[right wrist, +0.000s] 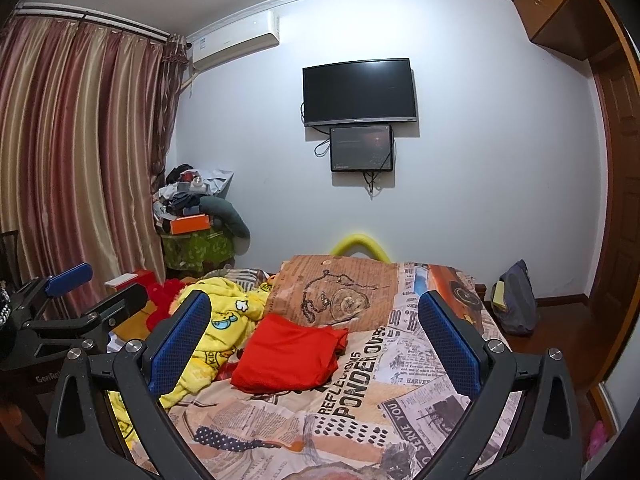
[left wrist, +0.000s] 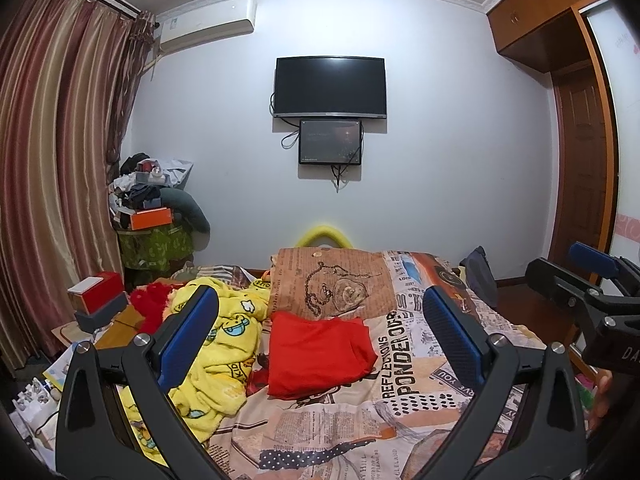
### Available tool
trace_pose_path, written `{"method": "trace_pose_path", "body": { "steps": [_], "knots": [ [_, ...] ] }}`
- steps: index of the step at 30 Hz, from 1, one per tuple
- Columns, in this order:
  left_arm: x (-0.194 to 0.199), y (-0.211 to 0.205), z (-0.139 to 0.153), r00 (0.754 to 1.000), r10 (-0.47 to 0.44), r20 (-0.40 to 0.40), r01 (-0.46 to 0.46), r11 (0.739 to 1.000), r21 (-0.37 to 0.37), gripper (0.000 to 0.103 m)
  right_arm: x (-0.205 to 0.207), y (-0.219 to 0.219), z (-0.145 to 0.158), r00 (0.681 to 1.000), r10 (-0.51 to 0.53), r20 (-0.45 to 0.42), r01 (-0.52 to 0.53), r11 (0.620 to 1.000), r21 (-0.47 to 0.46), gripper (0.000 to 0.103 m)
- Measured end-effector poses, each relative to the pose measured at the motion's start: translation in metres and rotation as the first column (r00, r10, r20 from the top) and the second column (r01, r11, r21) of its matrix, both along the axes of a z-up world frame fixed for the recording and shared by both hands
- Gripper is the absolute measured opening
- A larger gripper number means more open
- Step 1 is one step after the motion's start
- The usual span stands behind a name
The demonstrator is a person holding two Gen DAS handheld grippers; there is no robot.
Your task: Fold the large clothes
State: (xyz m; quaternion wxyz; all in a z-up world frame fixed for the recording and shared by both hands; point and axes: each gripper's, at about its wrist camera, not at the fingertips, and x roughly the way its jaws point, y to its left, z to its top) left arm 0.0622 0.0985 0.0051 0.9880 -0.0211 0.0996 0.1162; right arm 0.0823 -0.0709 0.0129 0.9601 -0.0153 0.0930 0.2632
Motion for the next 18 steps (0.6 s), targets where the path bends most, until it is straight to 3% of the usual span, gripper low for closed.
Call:
{"method": "trace_pose_path", "body": {
  "steps": [18],
  "knots": [
    [0.0048, -0.0022, -0.0044, 0.999, -0.036, -0.021, 0.035, 0.998, -0.047, 0.102, -0.0002, 0.0042, -0.0017, 1.000, -0.006, 0.003, 0.006, 1.000, -0.003, 0.103]
  ]
}}
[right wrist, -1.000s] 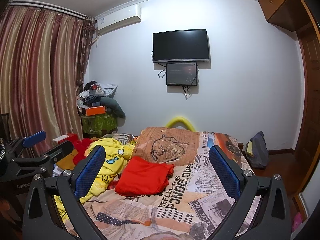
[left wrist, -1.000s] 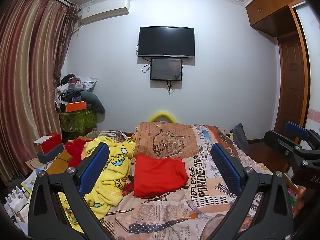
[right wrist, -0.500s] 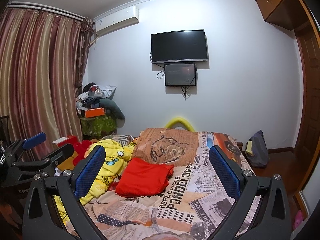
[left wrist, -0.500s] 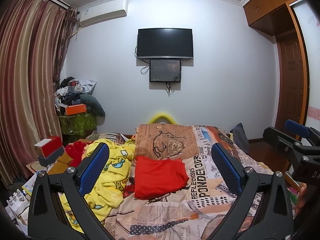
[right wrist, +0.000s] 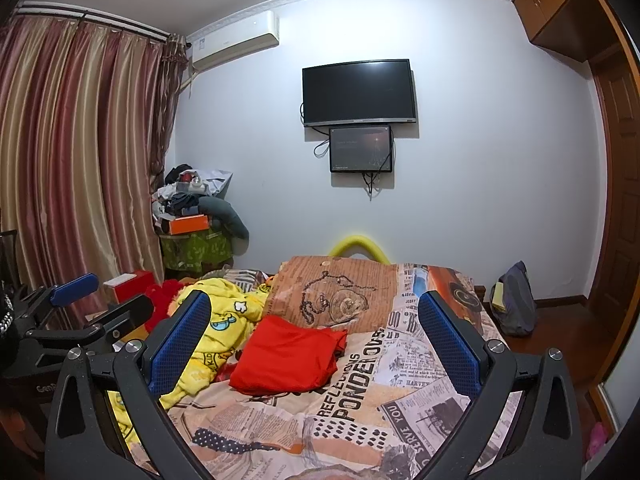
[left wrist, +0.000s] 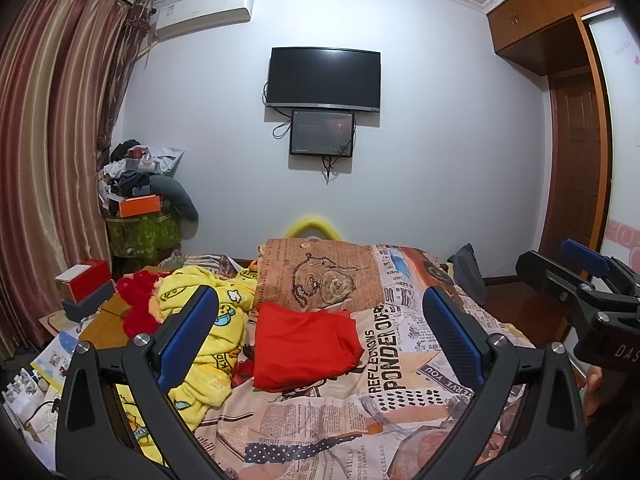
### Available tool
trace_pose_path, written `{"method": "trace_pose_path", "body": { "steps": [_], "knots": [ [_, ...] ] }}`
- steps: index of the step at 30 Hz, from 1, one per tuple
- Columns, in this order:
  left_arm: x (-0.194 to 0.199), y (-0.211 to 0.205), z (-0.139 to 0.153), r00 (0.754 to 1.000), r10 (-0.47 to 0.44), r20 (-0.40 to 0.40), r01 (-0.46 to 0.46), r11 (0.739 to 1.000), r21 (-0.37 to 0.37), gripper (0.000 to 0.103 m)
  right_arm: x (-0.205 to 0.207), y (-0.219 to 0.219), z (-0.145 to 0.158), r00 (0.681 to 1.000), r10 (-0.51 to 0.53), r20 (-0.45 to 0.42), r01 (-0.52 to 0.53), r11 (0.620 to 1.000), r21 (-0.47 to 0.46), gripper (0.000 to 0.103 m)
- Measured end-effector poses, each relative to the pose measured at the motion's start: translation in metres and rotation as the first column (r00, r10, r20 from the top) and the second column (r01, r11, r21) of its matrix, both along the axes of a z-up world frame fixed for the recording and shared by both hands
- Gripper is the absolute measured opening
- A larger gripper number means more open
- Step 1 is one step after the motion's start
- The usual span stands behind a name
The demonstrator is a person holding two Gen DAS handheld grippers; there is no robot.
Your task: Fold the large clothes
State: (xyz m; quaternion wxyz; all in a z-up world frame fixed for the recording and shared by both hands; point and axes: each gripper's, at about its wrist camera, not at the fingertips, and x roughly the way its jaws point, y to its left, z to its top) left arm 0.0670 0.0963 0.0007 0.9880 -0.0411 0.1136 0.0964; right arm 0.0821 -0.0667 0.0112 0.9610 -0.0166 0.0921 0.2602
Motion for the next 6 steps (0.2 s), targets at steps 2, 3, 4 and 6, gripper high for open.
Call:
{"method": "trace_pose_path", "body": {
  "steps": [2, 3, 4, 6],
  "knots": [
    [0.0004, -0.0012, -0.0006, 1.000, 0.002, -0.001, -0.002, 1.000, 0.006, 0.102, -0.0005, -0.0003, 0.0000, 1.000, 0.000, -0.003, 0.000, 1.000, 0.002, 0.103],
    [0.0007, -0.0013, -0.0010, 1.000, 0.002, -0.001, -0.002, 1.000, 0.008, 0.102, -0.0005, -0.0004, 0.0002, 1.000, 0.000, -0.004, 0.000, 1.000, 0.004, 0.103],
    [0.0010, -0.0009, -0.0014, 1.000, 0.002, -0.002, -0.002, 1.000, 0.007, 0.102, 0.0000, -0.0003, 0.0005, 1.000, -0.001, -0.004, 0.001, 1.000, 0.004, 0.103],
    [0.0016, -0.0010, -0.0018, 1.000, 0.003, -0.003, -0.003, 1.000, 0.004, 0.102, 0.0011, -0.0001, 0.0000, 1.000, -0.003, -0.005, 0.003, 1.000, 0.003, 0.103]
  ]
}}
